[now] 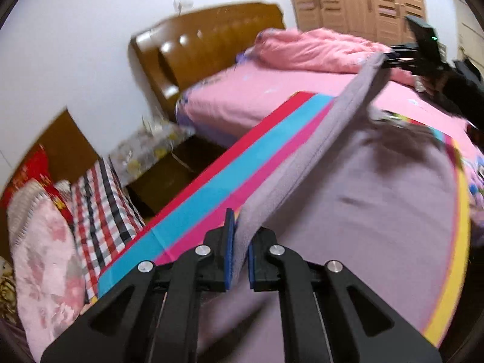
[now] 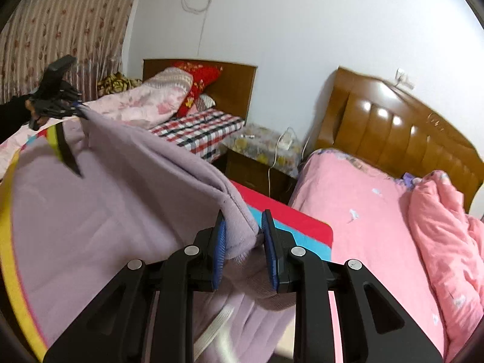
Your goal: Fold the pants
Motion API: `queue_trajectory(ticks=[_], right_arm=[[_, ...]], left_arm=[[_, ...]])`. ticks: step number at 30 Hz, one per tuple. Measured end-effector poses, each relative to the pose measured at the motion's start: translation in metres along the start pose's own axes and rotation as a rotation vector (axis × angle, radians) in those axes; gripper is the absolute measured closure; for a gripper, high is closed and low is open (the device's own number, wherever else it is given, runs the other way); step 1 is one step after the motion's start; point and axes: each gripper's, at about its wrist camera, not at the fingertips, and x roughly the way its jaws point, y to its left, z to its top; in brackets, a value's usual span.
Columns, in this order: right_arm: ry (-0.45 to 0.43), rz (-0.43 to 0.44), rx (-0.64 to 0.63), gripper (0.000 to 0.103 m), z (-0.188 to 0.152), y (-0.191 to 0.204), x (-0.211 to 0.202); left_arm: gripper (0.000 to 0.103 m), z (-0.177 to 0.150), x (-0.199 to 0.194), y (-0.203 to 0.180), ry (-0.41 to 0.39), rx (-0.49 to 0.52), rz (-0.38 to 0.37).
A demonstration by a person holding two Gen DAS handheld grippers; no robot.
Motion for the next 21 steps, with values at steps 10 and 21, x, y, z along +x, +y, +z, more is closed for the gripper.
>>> queue_trajectory(ticks=[10, 21], right_arm=[[0.169, 0.049, 0.259, 0.072, -0.133, 0.06, -0.032], [-0.036, 0.034, 0.704, 0.029, -0.152, 0.077, -0.109]], left_arm=[[0.092, -0.127, -0.002, -0.155, 0.151, -0.146, -0.114], [0.012, -0.158, -0.079, -0.115, -0.189, -0.724, -0.15]])
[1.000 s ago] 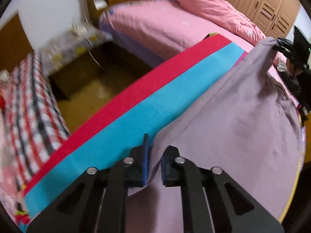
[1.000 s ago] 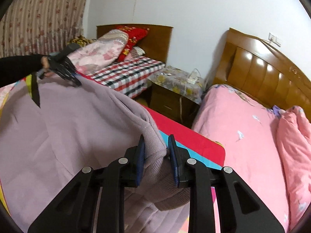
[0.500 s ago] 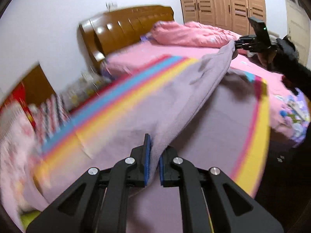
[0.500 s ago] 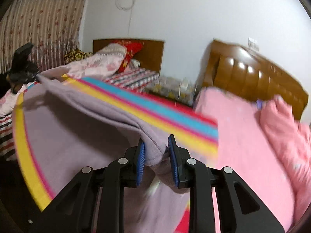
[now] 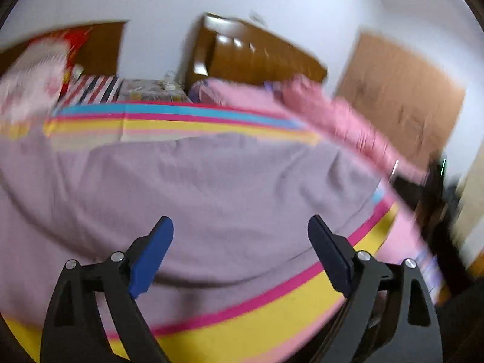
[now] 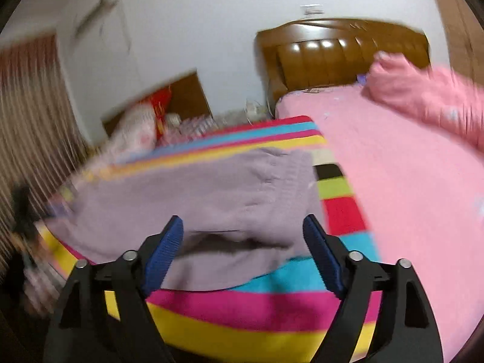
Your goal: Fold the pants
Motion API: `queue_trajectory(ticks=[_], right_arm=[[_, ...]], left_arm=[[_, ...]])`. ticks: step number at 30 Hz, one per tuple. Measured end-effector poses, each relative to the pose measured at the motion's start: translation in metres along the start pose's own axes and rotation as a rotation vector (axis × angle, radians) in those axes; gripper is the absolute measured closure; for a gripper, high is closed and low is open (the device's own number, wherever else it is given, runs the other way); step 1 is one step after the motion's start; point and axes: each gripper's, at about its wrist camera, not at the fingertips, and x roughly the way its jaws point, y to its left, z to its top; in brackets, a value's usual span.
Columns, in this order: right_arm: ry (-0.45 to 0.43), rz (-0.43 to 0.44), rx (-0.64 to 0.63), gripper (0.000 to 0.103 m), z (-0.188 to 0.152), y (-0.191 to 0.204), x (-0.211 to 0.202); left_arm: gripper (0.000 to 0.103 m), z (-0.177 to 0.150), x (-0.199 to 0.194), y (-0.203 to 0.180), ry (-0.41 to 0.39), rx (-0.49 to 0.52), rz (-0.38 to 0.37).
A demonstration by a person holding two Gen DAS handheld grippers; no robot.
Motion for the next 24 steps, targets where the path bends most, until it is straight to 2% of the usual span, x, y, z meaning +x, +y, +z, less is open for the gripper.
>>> queue_trajectory(ticks=[1, 4, 6, 10, 13, 14, 16, 17, 21, 22, 24], right_arm=[[0.015, 0.014, 0.039, 0.031, -0.005, 0.004, 0.005], [0.076, 0.019, 0.138, 0.032, -0.019, 0.009, 0.031], [0.083, 0.034, 0.229, 0.032, -0.02, 0.003, 0.045], [0.014, 0.097, 0.493, 0.032, -0.024, -0.026, 0.059], [0.014, 0.048, 0.571, 0.032, -0.025, -0.035, 0.068], [0.022, 0.034, 0.587, 0.036, -0.026, -0.037, 0.072], [0.015, 0.009, 0.559, 0.062, -0.024, -0.032, 0.072], [-0.02, -0.025, 0.472, 0.067, -0.017, -0.02, 0.068], [-0.1, -0.127, 0.108, 0.068, 0.001, 0.035, 0.058], [-0.086, -0.152, 0.076, 0.068, 0.002, 0.04, 0.062], [-0.046, -0.169, 0.115, 0.067, -0.003, 0.032, 0.065]], left_arm=[[0.011, -0.004, -0.005, 0.006, -0.024, -0.081, -0.019], [0.011, -0.019, -0.012, 0.023, -0.045, -0.237, -0.056], [0.011, -0.029, -0.014, 0.025, -0.032, -0.27, -0.046], [0.011, -0.047, -0.021, 0.025, -0.006, -0.293, -0.034], [0.011, -0.051, -0.028, 0.027, -0.009, -0.298, -0.04], [0.011, -0.051, -0.029, 0.028, -0.007, -0.299, -0.04], [0.011, -0.052, -0.026, 0.03, 0.003, -0.304, -0.039], [0.011, -0.052, -0.024, 0.032, 0.008, -0.313, -0.041], [0.011, -0.051, -0.018, 0.035, 0.013, -0.359, -0.087], [0.011, -0.048, -0.015, 0.035, 0.012, -0.375, -0.098], [0.011, -0.043, -0.011, 0.037, 0.01, -0.406, -0.099]])
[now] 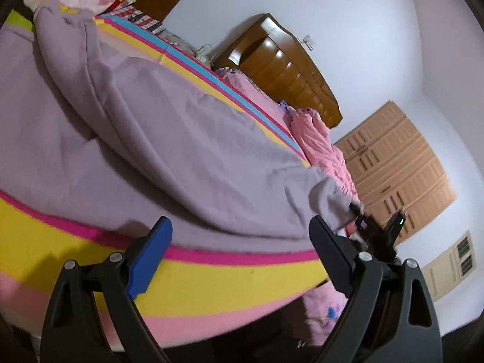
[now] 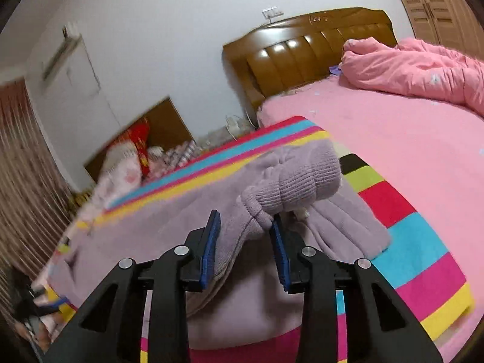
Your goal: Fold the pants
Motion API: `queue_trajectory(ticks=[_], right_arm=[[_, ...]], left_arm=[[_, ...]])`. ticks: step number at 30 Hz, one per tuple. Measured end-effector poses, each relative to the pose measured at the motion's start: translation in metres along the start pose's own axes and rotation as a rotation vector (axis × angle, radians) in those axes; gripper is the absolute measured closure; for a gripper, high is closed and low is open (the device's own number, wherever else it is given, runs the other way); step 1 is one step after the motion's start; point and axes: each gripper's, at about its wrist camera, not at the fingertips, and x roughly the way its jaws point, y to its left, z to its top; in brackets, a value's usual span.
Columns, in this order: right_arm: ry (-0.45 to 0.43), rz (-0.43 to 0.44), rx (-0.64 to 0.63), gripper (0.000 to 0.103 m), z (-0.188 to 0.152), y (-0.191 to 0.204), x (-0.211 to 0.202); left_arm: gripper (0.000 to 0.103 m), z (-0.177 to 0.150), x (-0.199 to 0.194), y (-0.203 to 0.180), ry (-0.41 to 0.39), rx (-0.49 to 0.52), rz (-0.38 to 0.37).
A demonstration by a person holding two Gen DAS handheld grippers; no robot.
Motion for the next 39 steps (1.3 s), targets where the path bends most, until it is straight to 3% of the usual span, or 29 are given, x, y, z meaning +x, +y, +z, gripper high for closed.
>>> queue_trajectory(ticks=[2, 4, 7, 9, 11, 16, 19, 21, 23, 24, 25, 26, 30, 34, 36, 39], right_arm=[[0.058, -0.032, 0.095, 0.066, -0.006, -0.018, 0.01], [0.097, -0.01, 0.178, 0.065, -0.013, -0.035, 0.016], [0.096, 0.023, 0.187, 0.057, -0.019, -0.038, 0.015], [0.107, 0.046, 0.177, 0.04, -0.016, -0.037, 0.017], [0.11, 0.064, 0.172, 0.03, -0.016, -0.036, 0.017], [0.14, 0.046, 0.163, 0.032, -0.019, -0.032, 0.012], [0.139, 0.069, 0.208, 0.037, -0.024, -0.038, 0.005], [0.149, 0.071, 0.244, 0.05, -0.026, -0.042, 0.009], [0.146, 0.078, 0.264, 0.052, -0.028, -0.045, 0.011], [0.142, 0.08, 0.273, 0.057, -0.029, -0.046, 0.012], [0.136, 0.075, 0.275, 0.065, -0.028, -0.046, 0.012], [0.124, 0.073, 0.263, 0.089, -0.026, -0.045, 0.012], [0.06, 0.058, 0.095, 0.09, 0.008, -0.016, 0.006], [-0.033, 0.09, 0.063, 0.09, 0.033, -0.009, -0.018], [-0.02, 0.082, 0.076, 0.09, 0.025, -0.02, -0.019], [0.103, 0.04, 0.149, 0.09, -0.01, -0.046, 0.002]], left_arm=[[0.012, 0.01, 0.007, 0.003, 0.002, -0.031, 0.049], [0.014, 0.02, 0.016, 0.01, 0.009, -0.071, 0.147], [0.027, 0.032, 0.025, 0.021, 0.027, -0.138, 0.175], [0.028, 0.037, 0.027, 0.026, 0.016, -0.17, 0.19], [0.03, 0.039, 0.027, 0.026, 0.011, -0.181, 0.208], [0.048, 0.033, 0.021, 0.032, -0.015, -0.182, 0.234], [0.05, 0.036, 0.018, 0.036, -0.011, -0.203, 0.22], [0.053, 0.035, 0.018, 0.034, -0.013, -0.186, 0.236], [0.063, 0.034, 0.019, 0.031, -0.013, -0.156, 0.271], [0.081, 0.033, 0.021, 0.032, -0.001, -0.156, 0.27], [0.095, 0.033, 0.023, 0.034, 0.01, -0.164, 0.262], [0.096, 0.032, 0.023, 0.035, 0.007, -0.165, 0.253], [0.098, 0.052, -0.006, -0.004, -0.099, -0.012, 0.198], [0.098, 0.063, -0.045, -0.033, -0.205, 0.023, 0.095], [0.098, 0.046, -0.044, -0.033, -0.182, 0.042, 0.122], [0.098, 0.013, -0.01, 0.007, -0.047, -0.01, 0.224]])
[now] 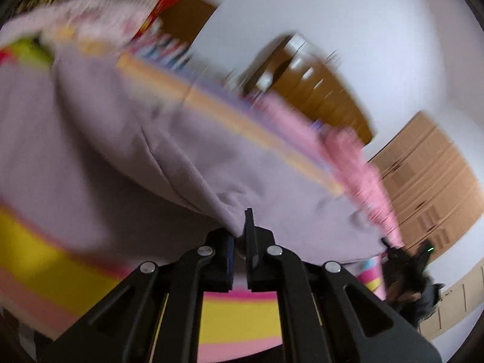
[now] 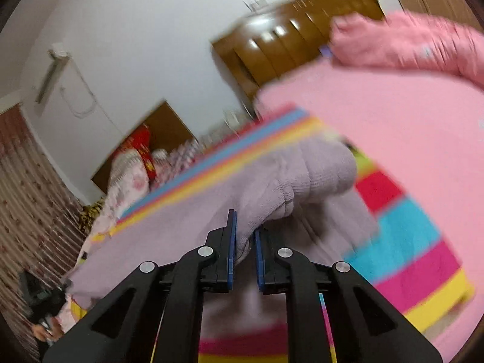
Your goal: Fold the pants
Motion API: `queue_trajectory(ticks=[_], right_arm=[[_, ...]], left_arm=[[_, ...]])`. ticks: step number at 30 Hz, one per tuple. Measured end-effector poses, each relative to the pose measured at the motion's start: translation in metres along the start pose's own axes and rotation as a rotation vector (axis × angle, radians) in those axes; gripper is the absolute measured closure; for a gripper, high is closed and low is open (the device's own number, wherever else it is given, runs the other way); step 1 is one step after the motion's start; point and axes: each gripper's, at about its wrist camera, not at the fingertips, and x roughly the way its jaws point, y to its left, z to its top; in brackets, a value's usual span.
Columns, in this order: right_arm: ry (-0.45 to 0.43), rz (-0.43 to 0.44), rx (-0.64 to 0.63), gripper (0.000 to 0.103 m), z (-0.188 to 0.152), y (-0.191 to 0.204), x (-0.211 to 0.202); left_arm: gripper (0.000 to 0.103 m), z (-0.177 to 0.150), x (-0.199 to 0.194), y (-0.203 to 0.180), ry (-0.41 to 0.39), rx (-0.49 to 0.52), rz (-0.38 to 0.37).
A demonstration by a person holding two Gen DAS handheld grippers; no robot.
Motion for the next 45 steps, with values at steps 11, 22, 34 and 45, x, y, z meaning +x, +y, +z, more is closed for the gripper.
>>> queue_trajectory(ticks=[11, 22, 34, 45], right_arm=[[0.003, -0.015, 0.012, 0.091, -0.017, -0.002, -0.01], [0.097, 0.054, 0.011, 0.065, -0.039, 0.013, -0.01], [0.027, 0.023, -0.094, 0.093, -0.047, 0.04, -0.022], [0.099, -0.133, -0.05, 0.037, -0.041, 0.028, -0.026]], left_arm=[[0.098, 0.005, -0.002, 0.002, -0.014, 0.049, 0.015], [0.034, -0.008, 0.009, 0.005, 0.012, -0.02, -0.049], [0.097, -0.015, 0.01, -0.002, 0.019, 0.031, -0.022], [0.037, -0.007, -0.002, 0.005, -0.002, 0.014, 0.061]])
